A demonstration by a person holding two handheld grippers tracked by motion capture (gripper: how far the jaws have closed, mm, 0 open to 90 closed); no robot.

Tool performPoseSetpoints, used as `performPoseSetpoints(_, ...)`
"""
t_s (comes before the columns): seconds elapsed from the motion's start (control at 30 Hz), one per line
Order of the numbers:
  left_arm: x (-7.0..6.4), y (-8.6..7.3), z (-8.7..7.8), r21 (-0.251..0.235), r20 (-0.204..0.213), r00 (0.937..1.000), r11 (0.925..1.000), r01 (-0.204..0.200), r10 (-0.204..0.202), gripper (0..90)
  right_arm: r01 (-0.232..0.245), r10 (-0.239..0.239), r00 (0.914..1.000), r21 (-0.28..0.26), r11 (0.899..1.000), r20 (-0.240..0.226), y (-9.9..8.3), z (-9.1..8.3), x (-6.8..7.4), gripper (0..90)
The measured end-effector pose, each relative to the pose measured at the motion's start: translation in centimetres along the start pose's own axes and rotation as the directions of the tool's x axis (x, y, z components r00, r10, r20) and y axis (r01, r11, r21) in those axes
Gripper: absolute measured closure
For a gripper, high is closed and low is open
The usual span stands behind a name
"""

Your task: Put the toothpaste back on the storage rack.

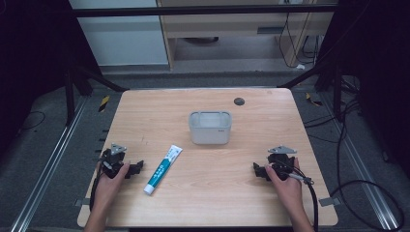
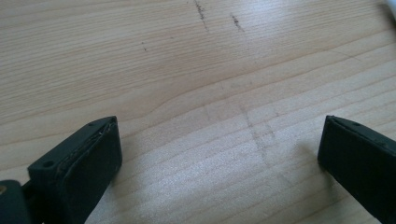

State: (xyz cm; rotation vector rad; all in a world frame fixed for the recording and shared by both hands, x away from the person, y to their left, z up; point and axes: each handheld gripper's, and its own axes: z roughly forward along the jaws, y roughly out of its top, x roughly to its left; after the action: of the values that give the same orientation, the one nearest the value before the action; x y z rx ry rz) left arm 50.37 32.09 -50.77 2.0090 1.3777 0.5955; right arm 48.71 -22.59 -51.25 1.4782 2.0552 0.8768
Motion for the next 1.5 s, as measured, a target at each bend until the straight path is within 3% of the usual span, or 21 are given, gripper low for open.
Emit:
performPoseSetpoints(0.3,-0.7,0.5,-0.7,0.024,0.028,0.9990,0.9991,-0.036,0.036,2.1,0.023,-0.023,0.9995,0.000,1.000,-0.023,-0.1,-0.1,-0.2,0.3)
performPoseSetpoints(0.5,-1.3,1.8,-2.4,-0.002,0.051,0.9975,0.9988,-0.049,0.049,2.8,0.023,-0.023,0.9995,0.000,1.000,-0.023,-0.1,-0.1,-0.2,0.3)
performPoseSetpoints(0.67,-2.5,3.4,-3.6,-0.031,0.110,0.9934,0.9990,-0.031,0.034,3.1,0.026,-0.026,0.9994,-0.001,1.000,-0.022,-0.1,-0.1,-0.3,0.3)
performPoseSetpoints(0.77,-3.8,4.3,-4.7,-0.031,0.098,0.9910,0.9956,-0.089,0.091,2.9,0.026,-0.026,0.9994,-0.001,1.000,-0.022,-0.2,-0.1,-0.3,0.3)
performPoseSetpoints(0.93,-5.7,5.1,-6.0,-0.002,0.107,0.9837,0.9894,-0.145,0.145,3.1,0.025,-0.025,0.9993,0.000,1.000,-0.029,-0.2,-0.2,-0.4,0.3)
performPoseSetpoints(1.2,-7.6,4.7,-6.2,0.044,0.139,0.9766,0.9841,-0.172,0.164,4.4,0.026,-0.026,0.9994,-0.002,1.000,-0.024,-0.3,-0.3,-0.6,0.3)
performPoseSetpoints(1.5,-8.9,3.8,-6.2,0.086,0.143,0.9672,0.9708,-0.224,0.210,5.5,0.024,-0.024,0.9994,-0.001,1.000,-0.024,-0.3,-0.3,-0.7,0.3)
